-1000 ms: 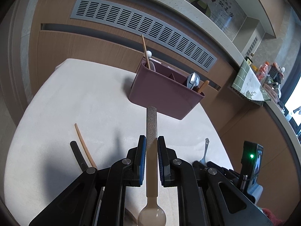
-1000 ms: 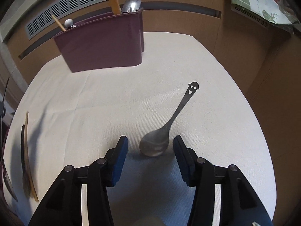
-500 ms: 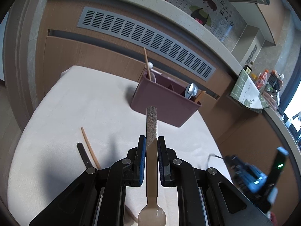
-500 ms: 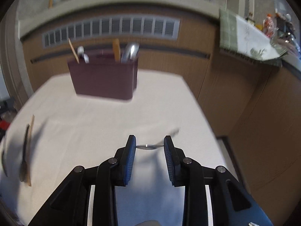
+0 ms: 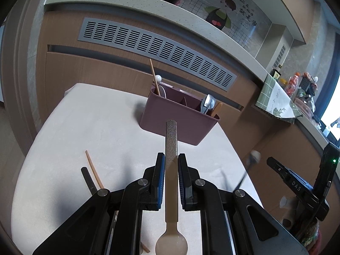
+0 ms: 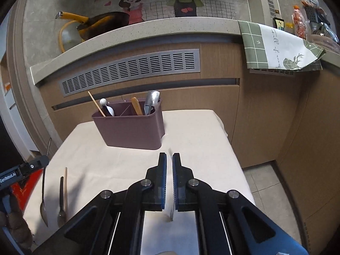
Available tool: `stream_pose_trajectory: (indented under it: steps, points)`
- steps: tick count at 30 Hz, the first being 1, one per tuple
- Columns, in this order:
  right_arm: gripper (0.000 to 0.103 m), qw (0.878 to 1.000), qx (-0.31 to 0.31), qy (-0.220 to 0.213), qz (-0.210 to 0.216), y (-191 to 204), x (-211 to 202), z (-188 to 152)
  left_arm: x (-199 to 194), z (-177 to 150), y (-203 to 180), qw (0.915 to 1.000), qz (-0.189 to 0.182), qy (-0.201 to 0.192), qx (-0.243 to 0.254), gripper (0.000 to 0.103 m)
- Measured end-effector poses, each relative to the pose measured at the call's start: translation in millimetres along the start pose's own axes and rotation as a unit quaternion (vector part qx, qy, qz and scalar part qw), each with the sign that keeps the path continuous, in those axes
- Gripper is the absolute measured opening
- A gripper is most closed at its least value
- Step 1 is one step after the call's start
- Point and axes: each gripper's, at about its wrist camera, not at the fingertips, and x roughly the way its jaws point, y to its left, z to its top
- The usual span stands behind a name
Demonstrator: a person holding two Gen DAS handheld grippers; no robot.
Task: Organize utensils
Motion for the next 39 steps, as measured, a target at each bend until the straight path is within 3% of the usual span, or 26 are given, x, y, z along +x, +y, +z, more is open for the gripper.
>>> stream_pose_trajectory:
  steps: [3,5,6,7,11,21,28,30,31,33,39]
  points:
    - [0.006,1.000,0.003,0.010,-0.007,-8,4,-2,3,-1,3,1.0000,0.001,0.003,-0.003,0.012]
    - [0.017,0.999,-0.001,0.032,0.000,-15,15,-5,5,-2,5,1.0000,0.001,0.006,-0.006,0.012]
    - [0.029,0.998,-0.005,0.058,0.011,-19,24,-8,6,-2,6,1.0000,0.001,0.007,-0.006,0.012]
    - [0.034,0.996,-0.006,0.082,0.019,-21,35,-11,7,-2,7,0.9999,0.001,0.008,-0.007,0.012]
    - [0.034,0.990,0.004,0.141,0.005,-34,79,-25,17,-4,10,0.9998,0.002,0.017,-0.008,0.012]
    - [0.034,0.980,-0.030,0.196,0.009,-9,160,-23,40,-6,22,0.9991,0.007,0.037,-0.018,0.012]
    - [0.041,0.983,-0.047,0.175,-0.043,7,183,-18,53,-8,35,0.9984,0.015,0.044,-0.033,0.012]
    - [0.035,0.983,-0.043,0.172,-0.049,7,184,-17,54,-9,36,0.9983,0.016,0.044,-0.034,0.012]
    - [0.026,0.983,-0.047,0.171,-0.048,9,184,-17,54,-9,36,0.9983,0.017,0.044,-0.033,0.012]
    - [0.025,0.983,-0.057,0.168,-0.046,12,179,-18,53,-9,35,0.9985,0.018,0.044,-0.028,0.012]
    - [0.025,0.995,-0.076,0.068,-0.004,17,117,-13,52,-6,29,0.9989,0.020,0.037,-0.021,0.012]
